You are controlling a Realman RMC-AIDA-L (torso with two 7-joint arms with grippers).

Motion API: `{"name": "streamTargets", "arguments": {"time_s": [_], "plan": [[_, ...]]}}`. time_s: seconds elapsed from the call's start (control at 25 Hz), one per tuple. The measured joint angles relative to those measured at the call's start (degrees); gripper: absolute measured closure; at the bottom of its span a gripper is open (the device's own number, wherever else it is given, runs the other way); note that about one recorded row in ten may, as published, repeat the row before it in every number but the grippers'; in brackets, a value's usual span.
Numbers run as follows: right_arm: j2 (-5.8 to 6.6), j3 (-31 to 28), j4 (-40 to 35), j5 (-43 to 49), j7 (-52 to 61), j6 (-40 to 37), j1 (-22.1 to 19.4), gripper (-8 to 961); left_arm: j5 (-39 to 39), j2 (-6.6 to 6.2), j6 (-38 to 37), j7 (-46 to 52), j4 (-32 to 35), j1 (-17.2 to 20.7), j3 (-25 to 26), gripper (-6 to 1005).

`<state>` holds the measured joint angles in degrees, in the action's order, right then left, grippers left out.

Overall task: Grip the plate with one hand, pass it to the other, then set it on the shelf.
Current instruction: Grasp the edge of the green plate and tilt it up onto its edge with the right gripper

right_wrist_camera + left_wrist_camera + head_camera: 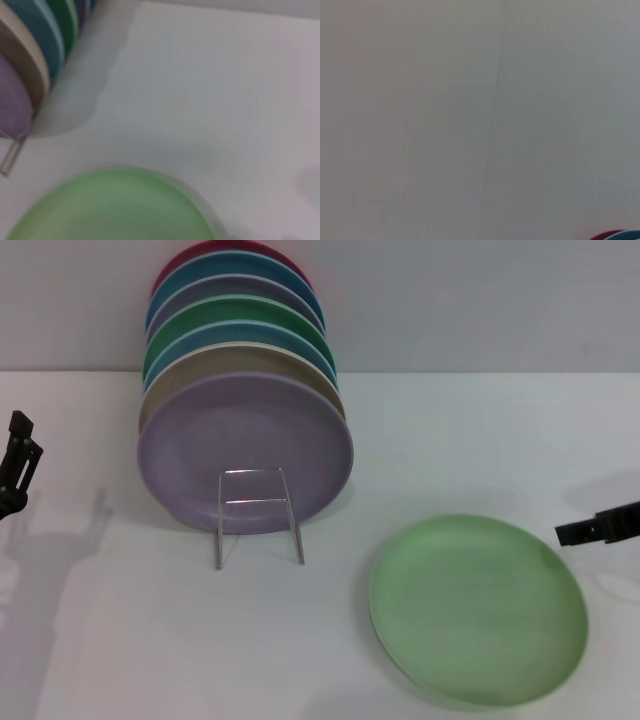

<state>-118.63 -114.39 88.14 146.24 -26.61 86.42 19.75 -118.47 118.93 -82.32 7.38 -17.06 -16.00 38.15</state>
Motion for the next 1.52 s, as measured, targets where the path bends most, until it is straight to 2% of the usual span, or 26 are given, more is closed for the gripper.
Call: {"name": "streamTargets", "arguments": {"time_s": [0.4, 0.92, 1.08, 1.52], "plan": [[-0.16, -0.1, -5.4, 3.2, 3.2, 1.2, 2.7, 386, 0.0, -0.11, -0.1, 0.0, 0.0, 0.0, 0.2, 162], [-0.18, -0.1, -14.5, 4.8, 3.6, -2.1, 5.8, 387, 0.0, -0.19, -0.1, 0.0, 0.0, 0.0, 0.8, 163], [-0.12, 0.0, -15.1, 4.8, 3.4, -2.4, 6.1, 387, 0.0, -0.19, -0.1, 0.0, 0.0, 0.0, 0.8, 163], [0.14, 0.3, -16.5, 5.8, 3.2, -2.8, 6.8, 503, 0.0, -0.11, 0.0, 0.0, 0.0, -0.2, 0.9, 165]]}}
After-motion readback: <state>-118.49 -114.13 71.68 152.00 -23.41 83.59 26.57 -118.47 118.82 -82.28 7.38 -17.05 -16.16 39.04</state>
